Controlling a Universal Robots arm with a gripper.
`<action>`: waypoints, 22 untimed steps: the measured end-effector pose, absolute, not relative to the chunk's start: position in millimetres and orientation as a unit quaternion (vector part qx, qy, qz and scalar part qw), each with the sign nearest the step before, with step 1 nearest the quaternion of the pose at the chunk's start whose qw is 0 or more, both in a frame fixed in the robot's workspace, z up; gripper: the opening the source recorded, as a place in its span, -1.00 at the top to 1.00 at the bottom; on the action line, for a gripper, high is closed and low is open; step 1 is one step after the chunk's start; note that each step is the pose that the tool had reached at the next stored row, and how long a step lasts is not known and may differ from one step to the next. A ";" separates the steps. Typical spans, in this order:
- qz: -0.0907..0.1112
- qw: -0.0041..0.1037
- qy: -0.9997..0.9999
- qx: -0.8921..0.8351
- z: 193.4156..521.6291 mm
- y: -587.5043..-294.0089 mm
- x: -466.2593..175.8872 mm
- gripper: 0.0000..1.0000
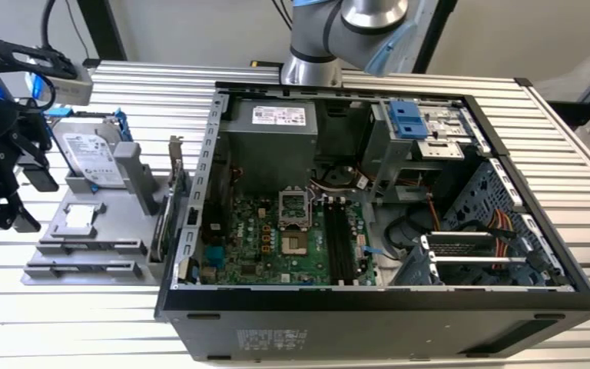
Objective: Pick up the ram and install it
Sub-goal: 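Pick up the ram and move it above insertion slot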
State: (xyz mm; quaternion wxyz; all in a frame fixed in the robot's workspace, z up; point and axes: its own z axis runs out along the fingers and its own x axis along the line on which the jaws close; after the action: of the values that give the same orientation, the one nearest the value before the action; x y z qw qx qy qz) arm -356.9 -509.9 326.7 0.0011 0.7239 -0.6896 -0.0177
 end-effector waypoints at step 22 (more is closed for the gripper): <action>-0.018 0.001 -0.690 0.724 319.3 -509.8 -356.9 -1.00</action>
State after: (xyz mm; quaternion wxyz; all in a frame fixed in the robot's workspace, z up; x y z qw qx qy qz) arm -356.9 -509.8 319.3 0.0010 0.7239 -0.6897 -0.0176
